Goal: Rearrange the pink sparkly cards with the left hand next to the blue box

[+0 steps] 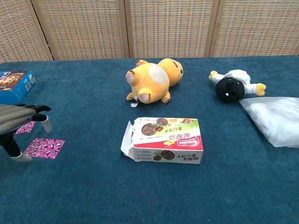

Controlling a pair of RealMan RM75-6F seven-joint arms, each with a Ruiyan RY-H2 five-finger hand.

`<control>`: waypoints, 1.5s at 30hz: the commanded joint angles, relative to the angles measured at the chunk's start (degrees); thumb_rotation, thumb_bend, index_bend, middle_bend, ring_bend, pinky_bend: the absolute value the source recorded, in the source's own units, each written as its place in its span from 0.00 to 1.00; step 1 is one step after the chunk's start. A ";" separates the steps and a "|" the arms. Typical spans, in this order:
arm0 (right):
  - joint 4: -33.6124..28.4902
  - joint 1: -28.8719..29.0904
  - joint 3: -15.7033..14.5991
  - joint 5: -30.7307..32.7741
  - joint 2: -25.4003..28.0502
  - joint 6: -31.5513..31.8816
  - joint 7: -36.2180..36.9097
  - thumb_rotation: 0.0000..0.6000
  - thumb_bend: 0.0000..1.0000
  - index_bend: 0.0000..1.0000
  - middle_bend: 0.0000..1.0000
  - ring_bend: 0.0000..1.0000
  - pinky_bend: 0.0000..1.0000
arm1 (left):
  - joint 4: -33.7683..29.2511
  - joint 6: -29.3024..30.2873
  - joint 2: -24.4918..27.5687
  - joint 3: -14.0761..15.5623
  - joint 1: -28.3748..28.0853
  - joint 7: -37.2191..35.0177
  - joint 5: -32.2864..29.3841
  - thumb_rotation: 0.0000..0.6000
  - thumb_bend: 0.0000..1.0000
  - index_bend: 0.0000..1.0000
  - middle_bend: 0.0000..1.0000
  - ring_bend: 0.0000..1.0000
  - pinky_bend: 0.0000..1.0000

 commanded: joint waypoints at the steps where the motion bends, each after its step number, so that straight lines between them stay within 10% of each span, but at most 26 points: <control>1: 0.08 0.00 0.02 0.05 -0.04 -0.02 0.10 1.00 0.08 0.00 0.00 0.00 0.00 | 0.28 -0.04 -0.48 -0.04 -0.06 0.33 -0.19 1.00 0.13 0.28 0.00 0.00 0.00; 45: 0.17 -0.03 -0.03 -0.13 -0.07 0.03 0.15 1.00 0.08 0.00 0.00 0.00 0.00 | 2.37 -0.63 -3.06 -1.86 -0.75 1.96 -3.95 1.00 0.24 0.28 0.00 0.00 0.00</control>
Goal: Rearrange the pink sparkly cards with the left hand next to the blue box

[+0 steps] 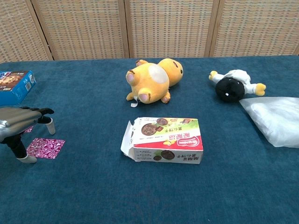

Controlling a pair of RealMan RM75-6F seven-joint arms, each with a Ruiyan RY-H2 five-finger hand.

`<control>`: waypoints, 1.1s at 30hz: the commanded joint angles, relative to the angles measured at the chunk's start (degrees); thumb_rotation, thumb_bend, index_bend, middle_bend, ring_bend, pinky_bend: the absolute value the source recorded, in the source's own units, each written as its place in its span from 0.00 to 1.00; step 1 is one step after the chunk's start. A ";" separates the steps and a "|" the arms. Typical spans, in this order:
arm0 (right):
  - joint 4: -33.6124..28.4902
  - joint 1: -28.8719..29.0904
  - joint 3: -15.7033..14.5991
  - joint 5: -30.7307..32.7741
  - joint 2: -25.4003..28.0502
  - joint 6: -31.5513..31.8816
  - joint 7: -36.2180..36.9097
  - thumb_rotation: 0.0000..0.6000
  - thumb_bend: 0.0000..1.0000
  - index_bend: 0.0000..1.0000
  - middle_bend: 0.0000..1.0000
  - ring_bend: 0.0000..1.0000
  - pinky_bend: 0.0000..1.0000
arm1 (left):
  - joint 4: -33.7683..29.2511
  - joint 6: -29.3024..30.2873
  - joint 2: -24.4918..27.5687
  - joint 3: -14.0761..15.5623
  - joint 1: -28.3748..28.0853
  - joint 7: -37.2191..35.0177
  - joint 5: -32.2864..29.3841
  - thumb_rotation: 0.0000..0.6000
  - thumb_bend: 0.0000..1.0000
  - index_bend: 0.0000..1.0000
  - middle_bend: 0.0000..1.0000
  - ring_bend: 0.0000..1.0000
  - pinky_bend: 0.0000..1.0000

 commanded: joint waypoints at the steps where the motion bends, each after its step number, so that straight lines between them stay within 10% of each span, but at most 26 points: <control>1: -0.02 -0.01 0.02 0.04 0.00 0.01 -0.02 1.00 0.08 0.00 0.00 0.00 0.00 | 0.04 -0.26 -0.09 -0.15 -0.06 -0.11 -0.40 1.00 0.24 0.28 0.00 0.00 0.00; 33: -0.25 -0.07 0.04 0.36 0.14 -0.16 -0.25 1.00 0.08 0.00 0.00 0.00 0.00 | -0.42 0.10 -0.18 0.24 -0.14 0.03 -0.54 1.00 0.26 0.42 0.00 0.00 0.00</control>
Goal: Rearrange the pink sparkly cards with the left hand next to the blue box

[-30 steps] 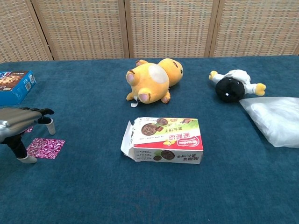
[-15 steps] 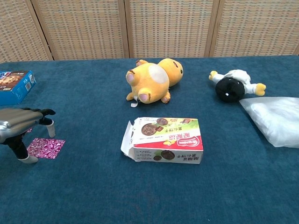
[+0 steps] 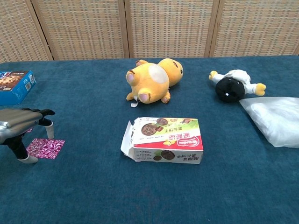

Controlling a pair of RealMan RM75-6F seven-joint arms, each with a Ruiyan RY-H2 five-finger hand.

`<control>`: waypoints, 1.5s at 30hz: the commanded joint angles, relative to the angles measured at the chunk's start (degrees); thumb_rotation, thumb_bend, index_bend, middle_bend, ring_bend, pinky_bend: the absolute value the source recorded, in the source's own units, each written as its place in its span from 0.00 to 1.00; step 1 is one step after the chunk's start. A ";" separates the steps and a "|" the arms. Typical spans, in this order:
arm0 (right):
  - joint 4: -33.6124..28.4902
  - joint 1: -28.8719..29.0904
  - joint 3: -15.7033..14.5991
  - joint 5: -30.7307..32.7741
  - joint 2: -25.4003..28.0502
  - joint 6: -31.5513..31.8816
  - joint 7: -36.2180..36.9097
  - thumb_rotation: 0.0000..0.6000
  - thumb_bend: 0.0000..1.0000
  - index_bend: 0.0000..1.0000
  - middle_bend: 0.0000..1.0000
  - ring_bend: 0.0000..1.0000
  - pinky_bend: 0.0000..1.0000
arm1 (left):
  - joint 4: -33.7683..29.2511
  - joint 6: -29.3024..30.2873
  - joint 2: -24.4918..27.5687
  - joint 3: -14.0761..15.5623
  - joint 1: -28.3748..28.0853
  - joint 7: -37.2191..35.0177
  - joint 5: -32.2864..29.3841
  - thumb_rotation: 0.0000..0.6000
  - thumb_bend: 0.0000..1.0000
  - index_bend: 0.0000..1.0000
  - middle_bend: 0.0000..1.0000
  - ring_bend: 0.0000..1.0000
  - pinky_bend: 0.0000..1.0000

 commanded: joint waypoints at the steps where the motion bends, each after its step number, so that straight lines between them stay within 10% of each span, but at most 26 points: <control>1: 0.00 0.00 0.00 0.00 0.00 -0.01 -0.03 1.00 0.08 0.00 0.00 0.00 0.00 | -0.02 0.03 0.00 0.03 0.01 -0.01 0.06 1.00 0.26 0.42 0.00 0.00 0.00; 45: -0.21 -0.28 -0.11 -0.42 0.13 0.49 -0.09 1.00 0.08 0.00 0.00 0.00 0.00 | -2.01 2.11 2.87 -2.05 0.99 -2.81 2.21 1.00 0.42 0.51 0.00 0.00 0.00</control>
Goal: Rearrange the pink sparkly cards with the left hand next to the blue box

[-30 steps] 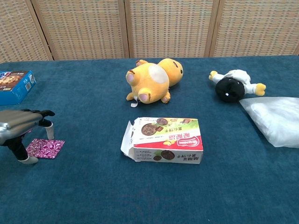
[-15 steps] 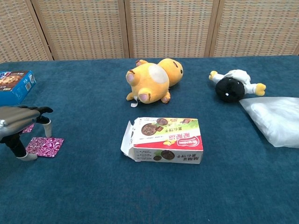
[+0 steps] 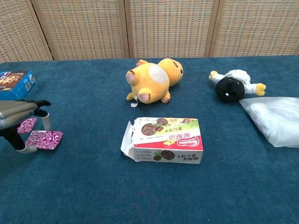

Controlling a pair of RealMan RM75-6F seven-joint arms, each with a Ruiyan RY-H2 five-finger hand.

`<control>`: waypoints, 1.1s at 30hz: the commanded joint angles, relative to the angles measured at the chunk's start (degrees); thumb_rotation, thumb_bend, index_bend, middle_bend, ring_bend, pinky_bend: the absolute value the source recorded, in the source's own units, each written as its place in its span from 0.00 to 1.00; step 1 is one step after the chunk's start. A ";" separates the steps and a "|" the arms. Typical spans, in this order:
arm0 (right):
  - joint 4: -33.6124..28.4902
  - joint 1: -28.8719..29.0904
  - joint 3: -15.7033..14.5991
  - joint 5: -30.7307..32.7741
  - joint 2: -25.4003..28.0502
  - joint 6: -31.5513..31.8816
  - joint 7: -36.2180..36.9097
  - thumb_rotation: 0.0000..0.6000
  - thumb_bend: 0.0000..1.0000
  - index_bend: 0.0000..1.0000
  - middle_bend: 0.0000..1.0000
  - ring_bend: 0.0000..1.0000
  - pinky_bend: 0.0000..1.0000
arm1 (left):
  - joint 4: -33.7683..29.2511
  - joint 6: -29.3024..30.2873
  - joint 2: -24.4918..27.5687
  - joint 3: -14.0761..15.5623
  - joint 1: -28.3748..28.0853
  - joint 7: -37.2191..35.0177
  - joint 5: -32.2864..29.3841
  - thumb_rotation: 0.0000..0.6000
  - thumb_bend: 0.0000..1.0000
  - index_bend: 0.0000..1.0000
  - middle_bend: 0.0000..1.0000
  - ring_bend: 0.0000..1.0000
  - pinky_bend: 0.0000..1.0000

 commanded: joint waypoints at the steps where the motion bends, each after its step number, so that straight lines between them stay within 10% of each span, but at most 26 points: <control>1: 0.00 -0.01 -0.02 -0.05 -0.03 0.02 -0.07 1.00 0.08 0.00 0.00 0.00 0.00 | -0.77 0.38 1.19 -0.74 0.16 -0.77 0.06 1.00 0.42 0.51 0.00 0.00 0.00; 33: 0.27 0.17 0.15 0.36 -0.60 -0.34 -1.05 1.00 0.08 0.00 0.00 0.00 0.00 | 12.46 -3.38 2.80 -5.42 -0.23 -4.84 -7.59 1.00 0.32 0.51 0.00 0.00 0.00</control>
